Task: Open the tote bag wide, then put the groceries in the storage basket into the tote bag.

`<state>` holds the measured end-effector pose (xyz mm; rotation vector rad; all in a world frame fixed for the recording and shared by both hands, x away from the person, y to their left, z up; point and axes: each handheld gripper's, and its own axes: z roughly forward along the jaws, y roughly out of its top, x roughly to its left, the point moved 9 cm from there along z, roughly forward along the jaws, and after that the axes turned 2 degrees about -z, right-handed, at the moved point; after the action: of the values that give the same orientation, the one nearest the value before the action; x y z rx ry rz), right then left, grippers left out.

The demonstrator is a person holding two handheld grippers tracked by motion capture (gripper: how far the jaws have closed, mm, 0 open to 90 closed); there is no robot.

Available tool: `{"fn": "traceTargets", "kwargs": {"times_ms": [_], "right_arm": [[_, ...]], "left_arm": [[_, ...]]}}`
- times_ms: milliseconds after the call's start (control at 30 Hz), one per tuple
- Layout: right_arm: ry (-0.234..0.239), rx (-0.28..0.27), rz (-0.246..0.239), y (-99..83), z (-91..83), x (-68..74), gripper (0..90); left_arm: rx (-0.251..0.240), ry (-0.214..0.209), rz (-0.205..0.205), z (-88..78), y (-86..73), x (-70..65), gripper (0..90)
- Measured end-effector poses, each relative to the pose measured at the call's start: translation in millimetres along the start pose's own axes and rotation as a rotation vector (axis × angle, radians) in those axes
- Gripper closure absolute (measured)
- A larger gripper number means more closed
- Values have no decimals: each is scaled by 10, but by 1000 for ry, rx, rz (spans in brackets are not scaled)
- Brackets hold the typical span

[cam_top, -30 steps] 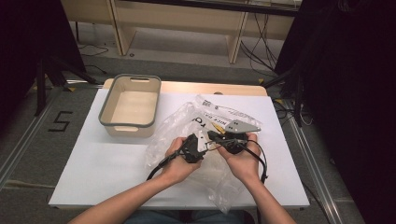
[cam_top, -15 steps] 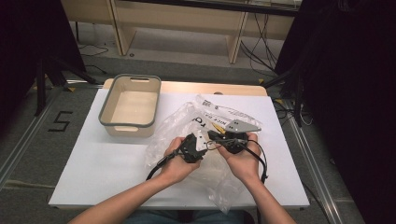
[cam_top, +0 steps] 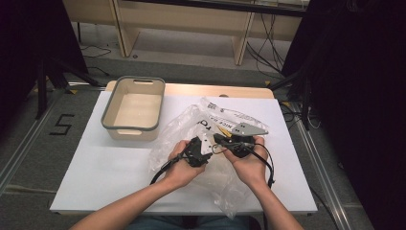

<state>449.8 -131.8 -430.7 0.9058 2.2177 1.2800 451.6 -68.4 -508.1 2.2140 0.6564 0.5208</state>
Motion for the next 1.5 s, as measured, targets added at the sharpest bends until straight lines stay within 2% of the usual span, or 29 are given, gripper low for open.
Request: {"fn": "traceTargets", "kwargs": {"times_ms": [433, 800, 933, 1067, 1300, 1367, 1400, 1433, 1500], "right_arm": [[1, 6, -3, -8, 0, 7, 900], [2, 3, -3, 0, 8, 7, 900], [-1, 0, -2, 4, -1, -3, 900], [1, 1, -1, 7, 7, -2, 900], [1, 1, -2, -4, -1, -23, 900], [-1, 0, 2, -8, -9, -29, 900], [-1, 1, 5, -12, -10, -31, 900], [-2, 2, 5, -15, -10, -36, 900], [-3, 4, 5, -21, -6, -43, 900]], "left_arm": [[5, 7, -2, -3, -11, 37, 793], [24, 6, -5, 83, -36, 48, 792], [36, 16, 15, 109, -46, 57, 792], [37, 13, 17, 148, -39, 28, 791], [37, 5, 66, 215, -7, -47, 790], [45, 4, 93, 221, -11, -51, 789], [33, 4, 88, 235, -5, -63, 788], [49, 3, 110, 230, -17, -55, 788], [49, 5, 111, 236, -21, -48, 788]]}}
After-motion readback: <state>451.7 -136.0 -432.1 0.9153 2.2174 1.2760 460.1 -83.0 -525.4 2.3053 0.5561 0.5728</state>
